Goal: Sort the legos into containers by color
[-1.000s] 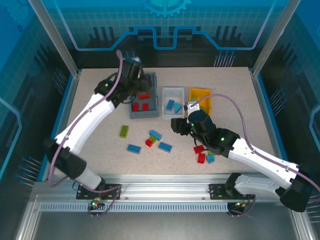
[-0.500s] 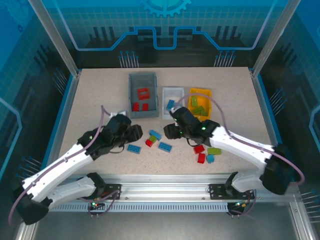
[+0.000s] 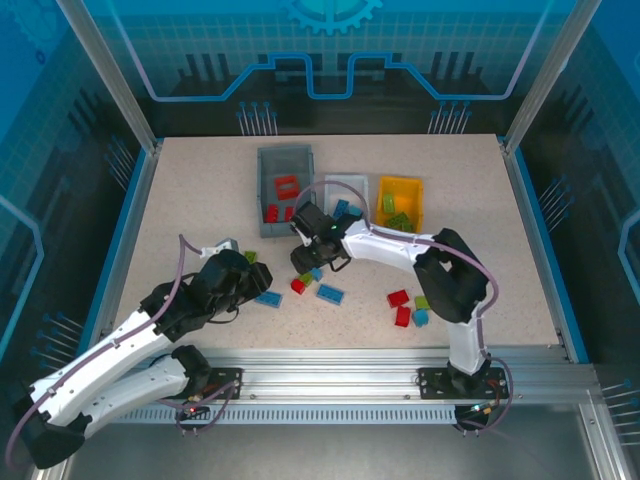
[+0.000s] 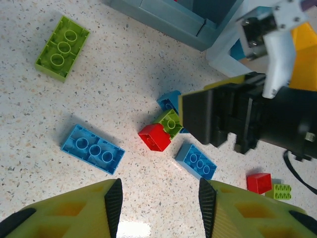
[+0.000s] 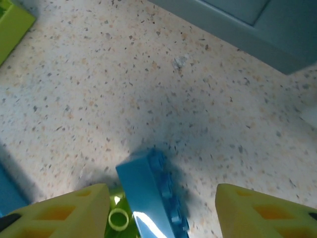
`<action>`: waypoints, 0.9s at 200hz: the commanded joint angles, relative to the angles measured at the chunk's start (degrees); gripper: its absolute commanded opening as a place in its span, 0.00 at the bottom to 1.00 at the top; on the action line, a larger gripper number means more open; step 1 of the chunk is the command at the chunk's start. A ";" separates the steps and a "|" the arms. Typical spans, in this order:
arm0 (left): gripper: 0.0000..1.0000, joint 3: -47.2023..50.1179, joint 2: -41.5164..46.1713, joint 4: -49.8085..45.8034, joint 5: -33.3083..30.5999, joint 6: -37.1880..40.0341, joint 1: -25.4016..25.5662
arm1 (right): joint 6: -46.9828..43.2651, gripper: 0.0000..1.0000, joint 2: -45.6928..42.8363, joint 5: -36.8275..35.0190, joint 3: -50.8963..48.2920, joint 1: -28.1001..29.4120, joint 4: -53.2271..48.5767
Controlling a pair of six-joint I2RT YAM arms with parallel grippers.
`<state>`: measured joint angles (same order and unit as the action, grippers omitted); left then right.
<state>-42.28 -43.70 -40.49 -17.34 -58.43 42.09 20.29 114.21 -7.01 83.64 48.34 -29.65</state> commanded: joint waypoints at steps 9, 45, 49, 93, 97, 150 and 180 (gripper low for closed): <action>0.48 -0.98 0.07 -1.23 -1.33 -0.77 0.37 | -1.22 0.54 4.24 0.79 3.93 -0.22 -3.31; 0.48 -0.97 -0.32 -0.91 -1.06 -0.75 0.38 | -0.36 0.45 6.78 0.69 5.36 -0.42 -3.49; 0.48 -0.97 -0.25 -0.93 -1.09 -0.72 0.43 | -0.22 0.43 6.94 0.55 5.40 -0.46 -3.54; 0.48 -1.37 -0.48 -0.55 -0.94 -0.20 0.37 | 0.23 0.44 5.92 1.05 3.60 -0.72 -2.10; 0.48 -1.40 -0.47 -0.56 -0.93 -0.12 0.41 | 0.26 0.45 5.33 1.12 3.14 -0.74 -1.64; 0.48 -1.27 -1.30 0.12 -0.61 0.01 0.45 | 0.72 0.50 -0.54 -0.69 0.62 0.30 0.80; 0.48 -0.84 -1.47 0.56 -0.41 0.02 0.45 | 0.62 0.55 -1.50 -1.11 0.89 1.05 0.17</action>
<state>-42.28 -45.06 -40.40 -17.34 -58.54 42.17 20.75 115.92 -7.16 83.99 48.49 -29.32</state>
